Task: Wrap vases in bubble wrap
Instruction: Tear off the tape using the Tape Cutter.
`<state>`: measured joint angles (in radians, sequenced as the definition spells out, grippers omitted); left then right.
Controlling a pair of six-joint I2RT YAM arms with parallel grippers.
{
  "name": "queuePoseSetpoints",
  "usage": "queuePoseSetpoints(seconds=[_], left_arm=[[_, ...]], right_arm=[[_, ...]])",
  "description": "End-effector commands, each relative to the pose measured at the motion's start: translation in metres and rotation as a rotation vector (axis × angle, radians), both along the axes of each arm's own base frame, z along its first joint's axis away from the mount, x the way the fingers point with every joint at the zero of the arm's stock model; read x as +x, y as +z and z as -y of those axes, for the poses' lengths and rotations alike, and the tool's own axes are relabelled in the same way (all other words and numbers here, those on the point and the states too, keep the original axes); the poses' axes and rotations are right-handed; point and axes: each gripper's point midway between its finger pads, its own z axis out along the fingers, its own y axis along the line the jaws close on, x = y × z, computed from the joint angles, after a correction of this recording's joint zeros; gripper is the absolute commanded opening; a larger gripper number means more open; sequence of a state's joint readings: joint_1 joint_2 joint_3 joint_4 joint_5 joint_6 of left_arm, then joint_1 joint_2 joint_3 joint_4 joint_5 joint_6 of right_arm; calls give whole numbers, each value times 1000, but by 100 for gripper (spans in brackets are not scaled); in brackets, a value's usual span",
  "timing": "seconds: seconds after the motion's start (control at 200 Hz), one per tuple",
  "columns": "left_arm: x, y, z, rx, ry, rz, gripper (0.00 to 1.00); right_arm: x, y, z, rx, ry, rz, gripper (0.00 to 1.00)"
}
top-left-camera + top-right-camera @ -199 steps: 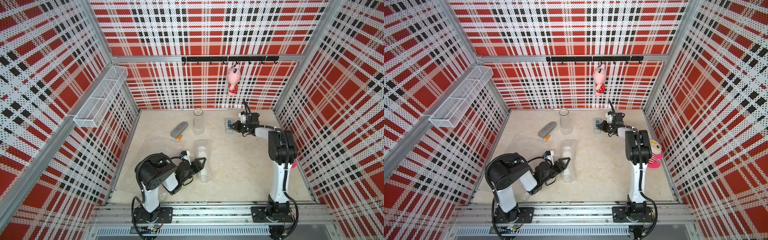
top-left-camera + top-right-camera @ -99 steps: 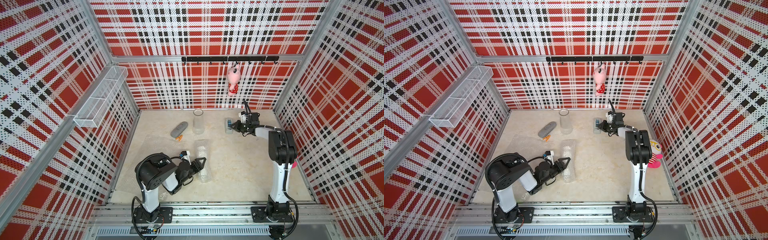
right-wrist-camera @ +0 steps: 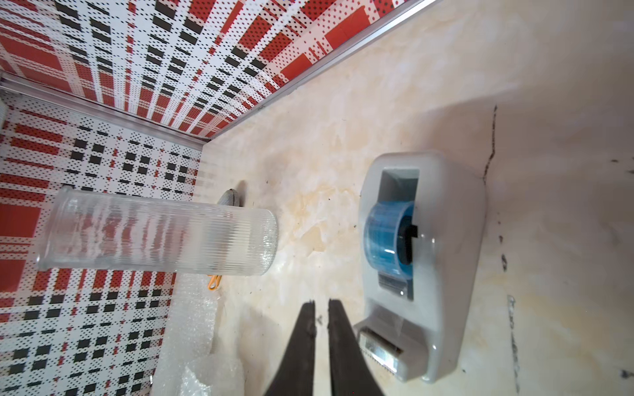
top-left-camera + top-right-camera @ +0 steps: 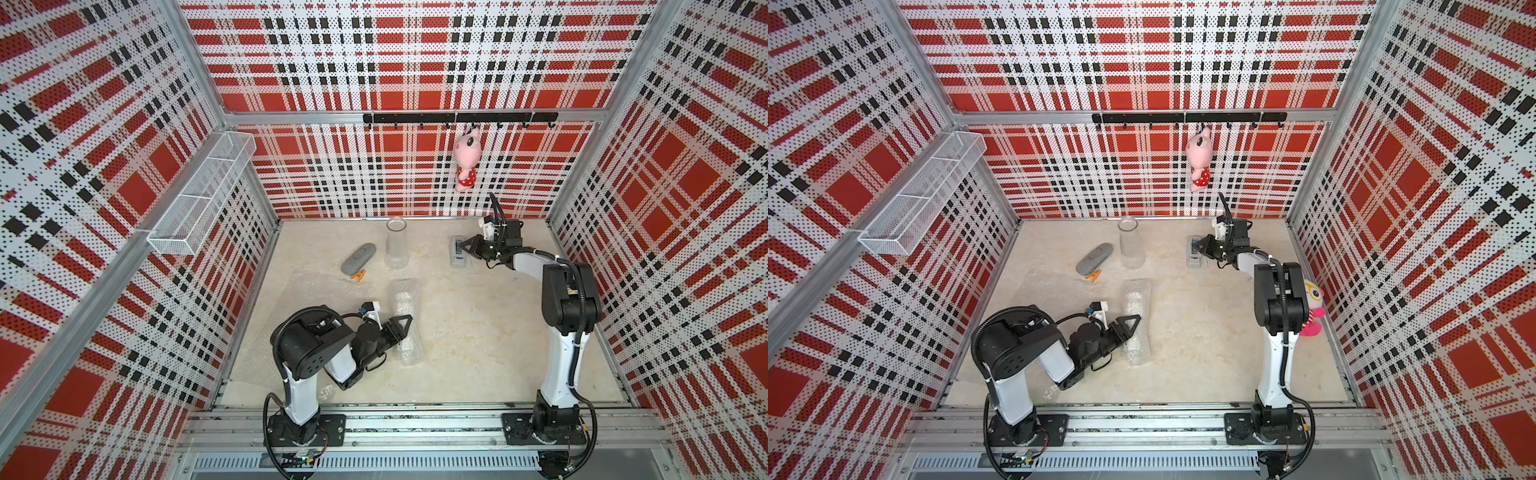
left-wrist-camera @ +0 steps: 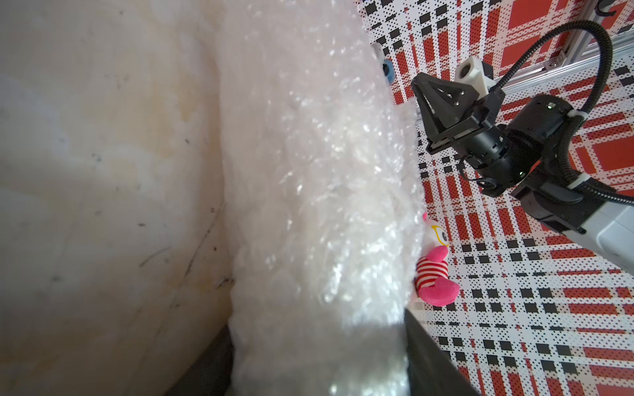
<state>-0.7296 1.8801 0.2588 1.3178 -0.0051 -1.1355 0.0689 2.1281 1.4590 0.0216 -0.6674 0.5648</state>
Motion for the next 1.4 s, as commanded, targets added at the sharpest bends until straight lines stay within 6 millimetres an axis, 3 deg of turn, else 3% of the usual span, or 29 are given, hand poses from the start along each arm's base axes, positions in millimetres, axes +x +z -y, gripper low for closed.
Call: queuePoseSetpoints(seconds=[0.0,0.045,0.145,0.752,1.398], left_arm=[[-17,-53,-20,163,-5,-126,37],[-16,-52,-19,162,-6,-125,37],[-16,-52,-19,161,-7,-126,37],[-16,-53,-19,160,-8,-127,37],[-16,-53,-19,159,-8,-127,36]], right_arm=[[1,11,11,-101,-12,39,25],[1,4,14,-126,-15,22,32],[1,-7,14,-140,-5,-7,36],[0,-35,-1,-141,37,-69,37],[-1,-43,-13,-116,48,-98,35]])
